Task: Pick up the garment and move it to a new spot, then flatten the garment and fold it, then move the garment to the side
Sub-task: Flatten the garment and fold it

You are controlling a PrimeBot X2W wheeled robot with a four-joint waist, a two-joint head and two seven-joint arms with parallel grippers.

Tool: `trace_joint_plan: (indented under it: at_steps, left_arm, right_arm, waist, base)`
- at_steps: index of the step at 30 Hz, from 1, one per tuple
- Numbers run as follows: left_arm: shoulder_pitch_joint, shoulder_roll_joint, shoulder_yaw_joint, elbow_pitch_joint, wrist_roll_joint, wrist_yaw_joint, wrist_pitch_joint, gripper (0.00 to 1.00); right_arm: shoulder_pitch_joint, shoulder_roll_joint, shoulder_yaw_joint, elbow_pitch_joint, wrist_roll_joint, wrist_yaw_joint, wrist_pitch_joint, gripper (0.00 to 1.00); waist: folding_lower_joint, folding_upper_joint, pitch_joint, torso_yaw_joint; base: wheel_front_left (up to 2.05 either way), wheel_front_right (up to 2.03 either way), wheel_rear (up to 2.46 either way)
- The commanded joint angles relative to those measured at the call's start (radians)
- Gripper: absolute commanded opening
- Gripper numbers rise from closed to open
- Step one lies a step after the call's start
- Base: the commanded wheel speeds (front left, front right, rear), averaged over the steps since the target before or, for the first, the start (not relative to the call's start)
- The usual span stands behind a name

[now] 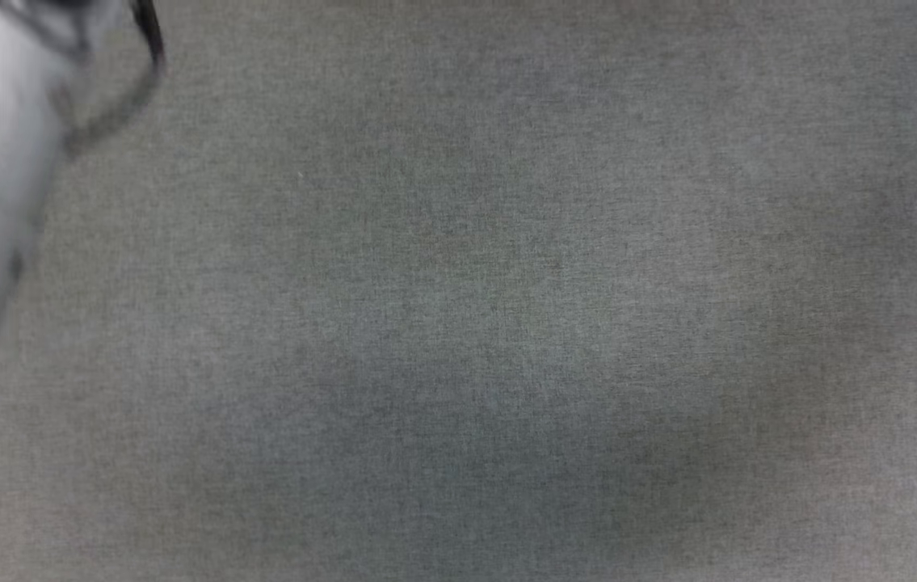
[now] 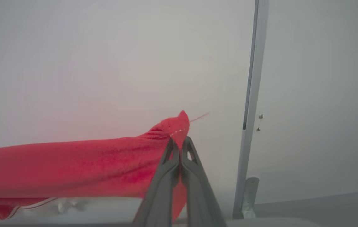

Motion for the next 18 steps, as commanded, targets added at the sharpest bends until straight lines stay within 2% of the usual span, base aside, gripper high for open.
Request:
trace_joint_plan:
  at_steps: [1, 4, 8, 18]
  left_arm:
    - [0.041, 0.019, -0.004, -0.013, -0.006, -0.001, -0.004, 0.0]
    - [0.216, 0.058, -0.022, -0.124, -0.034, -0.002, -0.007, 0.0]
    - [0.459, 0.106, 0.002, -0.256, -0.038, -0.002, -0.006, 0.0]
    - [0.882, 0.181, 0.05, -0.488, 0.051, -0.002, -0.007, 0.0]
  right_arm:
    - [0.03, -0.004, 0.011, -0.007, 0.014, -0.003, 0.011, 0.0]
    - [0.159, -0.027, 0.073, -0.082, 0.049, -0.002, 0.068, 0.0]
    - [0.334, -0.088, 0.119, -0.223, 0.154, -0.002, 0.14, 0.0]
    - [0.734, -0.332, 0.16, -0.609, 0.361, -0.002, 0.281, 0.0]
  waist:
    - [0.0, 0.0, -0.008, -0.004]
    - [0.0, 0.0, -0.021, -0.001]
    - [0.0, 0.0, -0.044, 0.005]
    - [0.0, 0.0, -0.119, 0.016]
  base:
    - [0.0, 0.0, 0.0]
    - [0.0, 0.0, 0.0]
    - [0.0, 0.0, 0.0]
    - [0.0, 0.0, 0.0]
